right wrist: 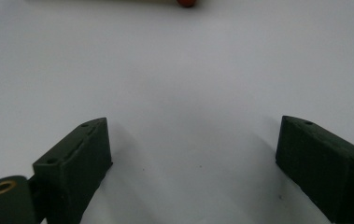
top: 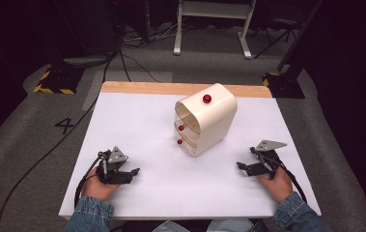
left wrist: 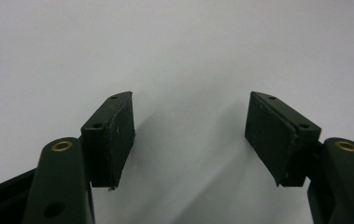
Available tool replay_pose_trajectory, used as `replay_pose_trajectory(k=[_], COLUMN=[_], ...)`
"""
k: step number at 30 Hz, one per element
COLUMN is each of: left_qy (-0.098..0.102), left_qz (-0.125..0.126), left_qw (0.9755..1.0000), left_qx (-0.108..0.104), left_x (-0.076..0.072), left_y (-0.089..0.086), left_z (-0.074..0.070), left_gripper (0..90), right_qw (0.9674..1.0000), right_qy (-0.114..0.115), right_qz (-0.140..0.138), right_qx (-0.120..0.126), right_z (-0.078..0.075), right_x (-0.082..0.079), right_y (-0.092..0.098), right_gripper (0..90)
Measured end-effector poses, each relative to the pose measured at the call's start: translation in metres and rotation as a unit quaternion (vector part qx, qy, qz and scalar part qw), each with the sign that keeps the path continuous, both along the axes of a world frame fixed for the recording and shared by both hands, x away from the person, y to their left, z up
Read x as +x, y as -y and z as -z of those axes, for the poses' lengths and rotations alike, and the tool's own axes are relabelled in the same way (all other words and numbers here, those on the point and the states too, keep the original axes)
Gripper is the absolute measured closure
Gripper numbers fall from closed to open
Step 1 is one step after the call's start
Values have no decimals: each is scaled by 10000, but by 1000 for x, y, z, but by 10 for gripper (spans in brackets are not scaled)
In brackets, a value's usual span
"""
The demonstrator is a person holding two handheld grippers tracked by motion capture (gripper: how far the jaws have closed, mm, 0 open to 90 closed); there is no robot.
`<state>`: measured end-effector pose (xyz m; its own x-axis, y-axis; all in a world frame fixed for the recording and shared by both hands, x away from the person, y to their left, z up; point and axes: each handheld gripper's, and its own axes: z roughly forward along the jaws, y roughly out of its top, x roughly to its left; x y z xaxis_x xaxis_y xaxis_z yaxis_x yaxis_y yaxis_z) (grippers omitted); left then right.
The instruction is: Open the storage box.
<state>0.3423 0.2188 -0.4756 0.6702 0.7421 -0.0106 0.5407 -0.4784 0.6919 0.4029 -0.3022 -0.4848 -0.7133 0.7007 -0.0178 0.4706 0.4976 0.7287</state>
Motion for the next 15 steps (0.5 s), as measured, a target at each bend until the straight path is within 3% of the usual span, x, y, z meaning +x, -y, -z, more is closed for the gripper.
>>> replay_pose_trajectory(k=[4, 5, 8, 11, 15], left_qy=[62, 126, 131, 247, 387], left_qz=[70, 112, 140, 171, 87], left_qw=[9999, 9995, 9996, 9989, 9977], left_qx=[-111, -264, -228, -352, -547], left_x=[-1, -3, -4, -6, -7], left_y=[1, 1, 2, 5, 7], left_z=[-9, -15, -20, -31, -39], left_gripper=[320, 321, 323, 325, 296], right_qw=[10000, 10000, 10000, 10000, 10000], right_qy=[-1, -1, 2, 9, 9], right_qz=[0, 0, -2, -4, -3], right_qx=[1, 1, -1, -4, -4], right_z=[0, 0, 0, 0, 0], right_x=[0, 0, 0, 0, 0], right_y=[0, 0, 0, 0, 0], right_gripper=[105, 105, 105, 105, 105])
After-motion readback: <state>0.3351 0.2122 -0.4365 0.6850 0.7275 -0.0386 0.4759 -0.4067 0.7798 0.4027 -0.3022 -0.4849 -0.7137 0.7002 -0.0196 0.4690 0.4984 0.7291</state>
